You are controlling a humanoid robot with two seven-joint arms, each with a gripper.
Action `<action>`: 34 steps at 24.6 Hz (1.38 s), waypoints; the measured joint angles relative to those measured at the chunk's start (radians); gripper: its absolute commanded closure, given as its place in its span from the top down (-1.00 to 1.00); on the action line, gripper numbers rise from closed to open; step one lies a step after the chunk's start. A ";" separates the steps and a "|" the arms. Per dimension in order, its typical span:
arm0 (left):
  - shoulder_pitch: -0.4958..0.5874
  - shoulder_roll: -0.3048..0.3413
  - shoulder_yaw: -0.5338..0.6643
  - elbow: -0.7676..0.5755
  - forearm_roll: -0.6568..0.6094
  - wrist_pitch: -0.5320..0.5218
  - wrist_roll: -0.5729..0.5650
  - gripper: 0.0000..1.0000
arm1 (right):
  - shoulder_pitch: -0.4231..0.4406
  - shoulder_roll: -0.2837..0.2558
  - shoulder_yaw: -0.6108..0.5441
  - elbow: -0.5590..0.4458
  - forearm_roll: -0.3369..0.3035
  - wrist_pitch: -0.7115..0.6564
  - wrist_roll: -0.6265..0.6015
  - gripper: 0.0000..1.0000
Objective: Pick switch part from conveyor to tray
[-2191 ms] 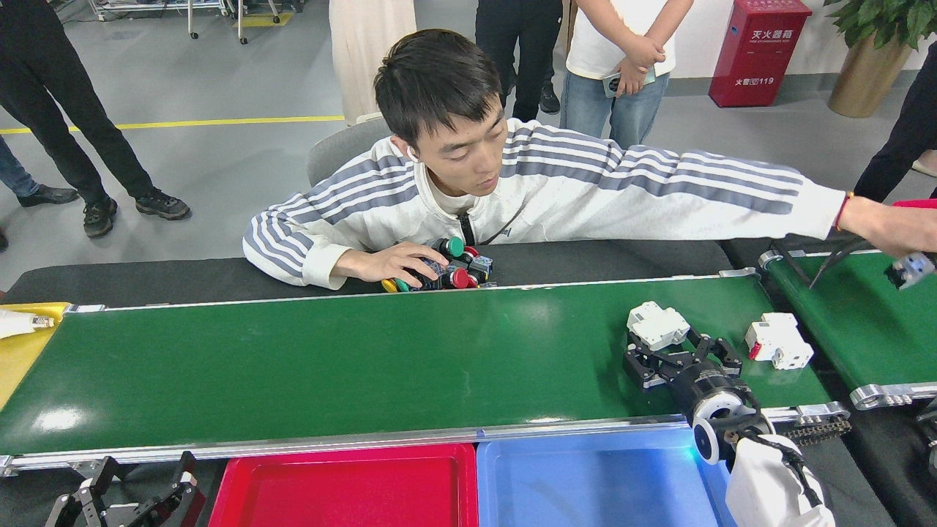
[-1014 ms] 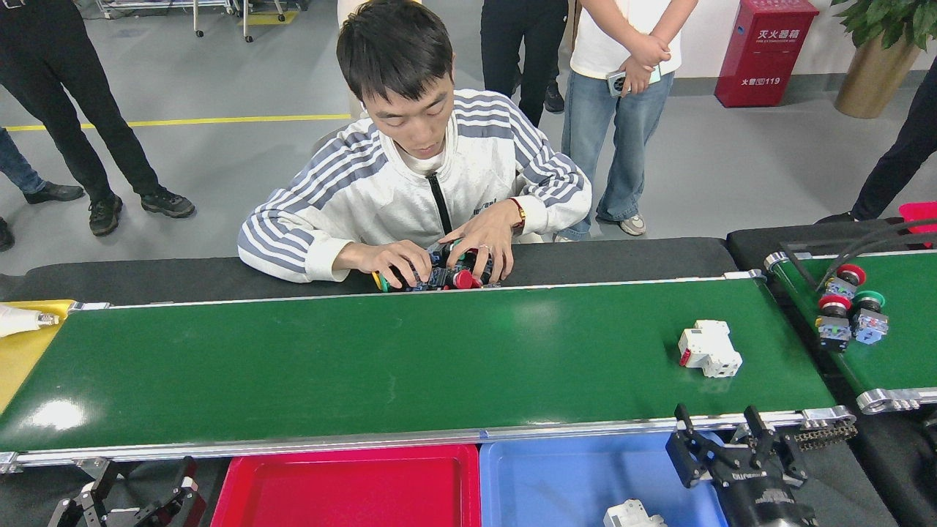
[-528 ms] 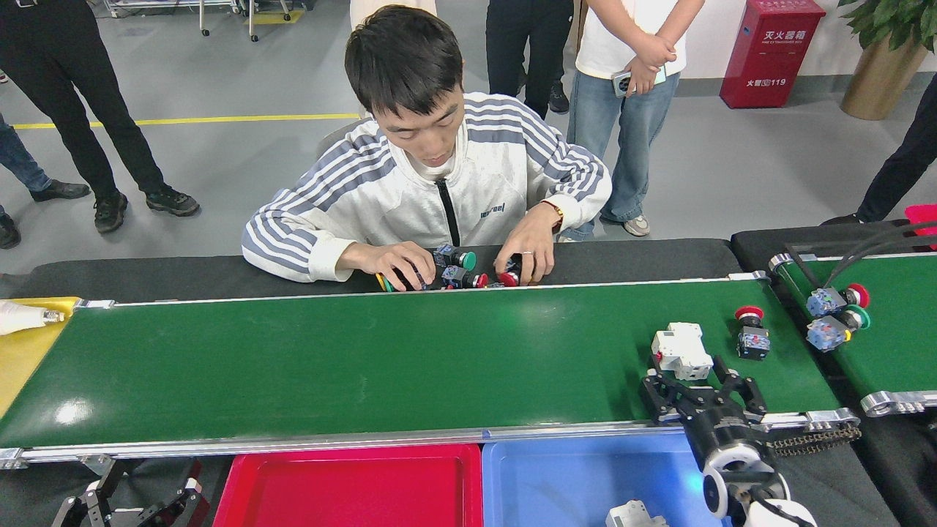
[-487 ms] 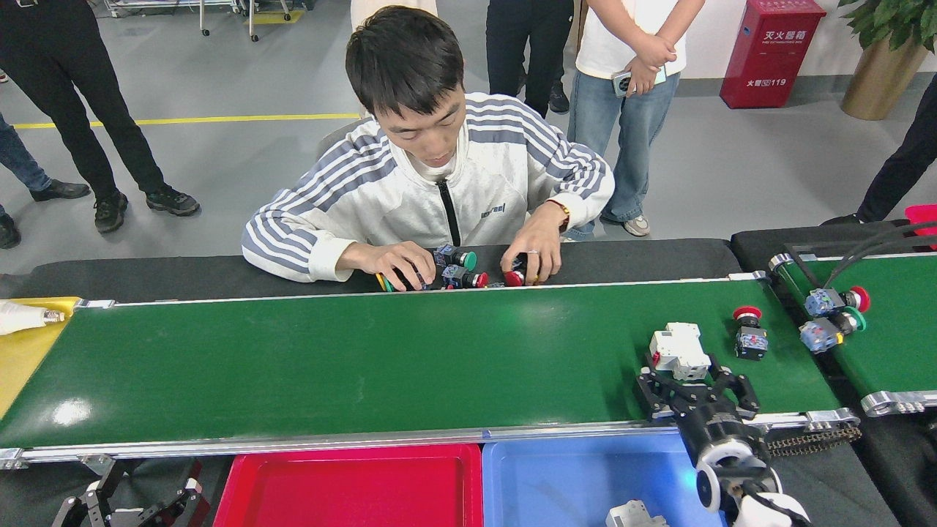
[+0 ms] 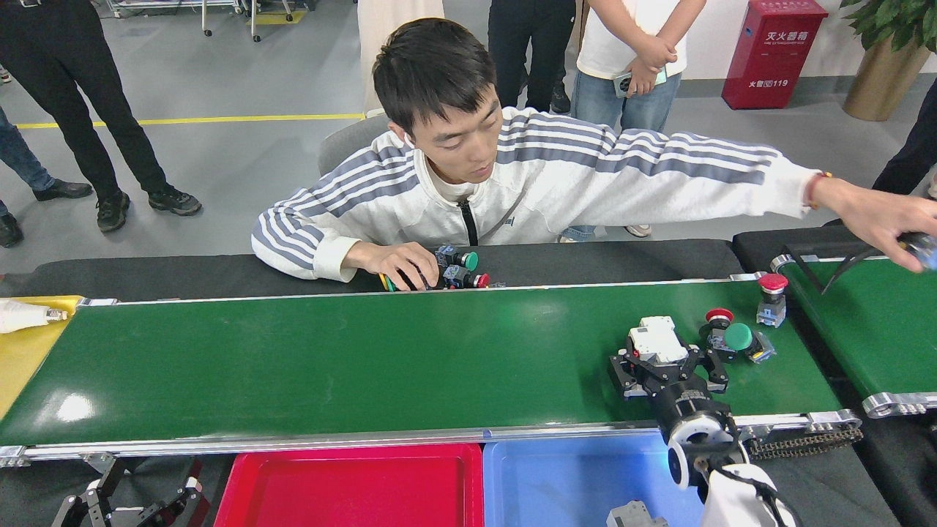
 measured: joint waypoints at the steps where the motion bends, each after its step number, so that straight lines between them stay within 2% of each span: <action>1: 0.000 0.000 0.000 0.000 0.000 0.000 0.000 1.00 | 0.065 -0.016 -0.014 -0.065 -0.009 -0.018 -0.002 -0.82; 2: 0.000 0.000 0.000 0.000 0.000 0.000 0.000 1.00 | 0.142 -0.028 -0.034 -0.135 -0.023 -0.044 -0.009 -0.43; 3: 0.000 0.000 0.000 0.000 0.000 0.000 0.000 1.00 | 0.214 -0.030 -0.055 -0.195 -0.032 -0.063 -0.018 0.50; 4: 0.000 0.000 0.000 0.000 0.000 0.000 0.000 1.00 | 0.273 -0.030 -0.071 -0.233 -0.036 -0.081 -0.029 1.00; 6: 0.001 0.000 0.001 0.000 0.000 -0.001 0.000 1.00 | 0.361 -0.030 -0.093 -0.277 -0.039 -0.107 -0.064 1.00; 8: 0.001 0.000 0.003 0.000 0.000 -0.001 0.000 1.00 | 0.393 -0.030 -0.101 -0.286 -0.040 -0.116 -0.091 1.00; 14: 0.001 0.000 0.003 0.000 0.000 -0.002 -0.001 1.00 | 0.351 -0.026 -0.155 -0.278 -0.046 -0.120 -0.109 1.00; 21: 0.001 0.000 0.003 0.000 0.000 -0.003 -0.001 1.00 | 0.316 -0.026 -0.160 -0.227 -0.046 -0.121 -0.111 1.00; 24: 0.001 0.000 0.003 0.000 0.000 -0.003 -0.001 1.00 | 0.254 -0.027 -0.160 -0.180 -0.039 -0.120 -0.100 1.00; 27: 0.001 0.000 0.003 0.000 0.000 -0.003 -0.001 1.00 | 0.141 -0.027 -0.151 -0.101 -0.034 -0.119 -0.077 1.00; 34: 0.001 0.000 0.001 -0.001 0.000 -0.002 -0.001 1.00 | -0.035 -0.027 -0.078 0.057 -0.027 -0.118 -0.019 1.00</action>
